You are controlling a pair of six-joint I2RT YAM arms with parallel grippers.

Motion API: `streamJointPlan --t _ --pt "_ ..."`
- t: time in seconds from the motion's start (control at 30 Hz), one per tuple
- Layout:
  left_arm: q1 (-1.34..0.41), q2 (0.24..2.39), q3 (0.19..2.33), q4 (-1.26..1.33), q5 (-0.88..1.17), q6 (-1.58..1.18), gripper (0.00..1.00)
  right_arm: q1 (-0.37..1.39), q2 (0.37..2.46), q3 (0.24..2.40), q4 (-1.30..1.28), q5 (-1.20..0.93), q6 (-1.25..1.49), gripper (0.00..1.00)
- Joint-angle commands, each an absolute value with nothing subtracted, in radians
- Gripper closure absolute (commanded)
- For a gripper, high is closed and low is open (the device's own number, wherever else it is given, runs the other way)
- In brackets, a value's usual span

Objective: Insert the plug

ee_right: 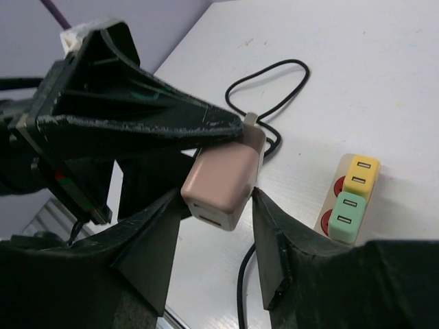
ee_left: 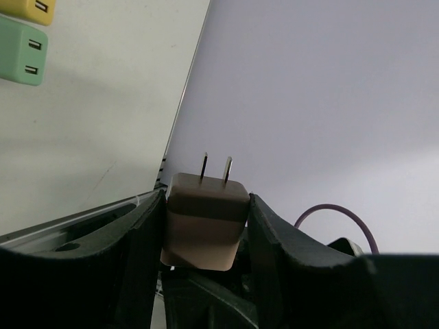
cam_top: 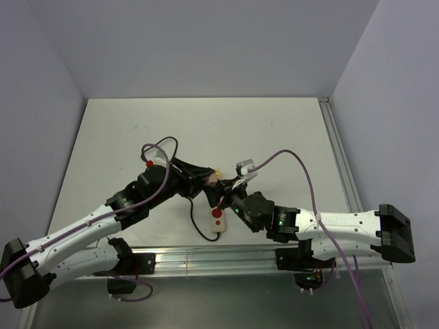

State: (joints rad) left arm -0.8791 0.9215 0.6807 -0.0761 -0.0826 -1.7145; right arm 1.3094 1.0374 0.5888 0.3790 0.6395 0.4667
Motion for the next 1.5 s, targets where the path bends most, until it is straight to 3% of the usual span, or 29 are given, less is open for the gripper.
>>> streamJointPlan --t 0.0,0.23,0.33,0.43,0.47,0.5,0.53,0.6,0.63,0.73,0.9,1.0,1.07,1.17,1.27,1.47 --pt "-0.877 0.928 0.667 -0.009 -0.069 -1.759 1.0 1.322 1.052 0.634 0.456 0.748 0.486 0.48" --pt "-0.879 0.931 0.632 0.055 -0.072 -1.807 1.0 1.328 1.098 0.652 0.485 0.781 0.479 0.49" --pt "-0.879 0.94 0.637 0.061 -0.064 -1.813 1.0 1.333 1.127 0.684 0.453 0.84 0.491 0.57" --pt "-0.879 0.943 0.635 0.07 -0.058 -1.821 1.0 1.335 1.153 0.712 0.45 0.861 0.491 0.7" --pt "-0.879 0.943 0.634 0.071 -0.055 -1.816 1.0 1.335 1.16 0.724 0.413 0.871 0.495 0.89" --pt "-0.879 0.94 0.637 0.064 -0.069 -1.79 0.98 1.335 1.172 0.753 0.382 0.882 0.514 0.99" --pt "-0.879 0.937 0.643 0.037 -0.086 -1.769 0.75 1.333 1.177 0.764 0.323 0.887 0.526 1.0" --pt "-0.877 0.924 0.666 0.003 -0.161 -1.692 0.43 1.335 1.174 0.782 0.27 0.884 0.552 1.0" --pt "-0.877 0.907 0.675 -0.079 -0.185 -1.678 0.14 1.335 1.166 0.784 0.205 0.884 0.569 1.0" --pt "-0.859 0.865 0.69 -0.149 -0.299 -1.589 0.01 1.332 1.125 0.772 0.086 0.861 0.621 1.0" --pt "-0.83 0.782 0.742 -0.286 -0.451 -1.386 0.0 1.306 1.022 0.747 -0.102 0.767 0.69 1.0" --pt "-0.813 0.795 0.782 -0.337 -0.486 -1.258 0.0 1.209 0.993 0.768 -0.233 0.539 0.684 1.0" --pt "-0.805 0.802 0.761 -0.298 -0.45 -1.189 0.02 1.11 1.005 0.788 -0.307 0.236 0.643 1.0" --pt "-0.796 0.808 0.7 -0.183 -0.381 -1.088 0.06 0.947 1.098 0.882 -0.464 0.051 0.592 1.0" --pt "-0.788 0.827 0.651 -0.117 -0.307 -1.057 0.08 0.919 1.224 1.0 -0.621 0.019 0.54 1.0" --pt "-0.787 0.897 0.563 -0.039 -0.215 -1.031 0.12 0.876 1.367 1.083 -0.683 -0.067 0.541 1.0"
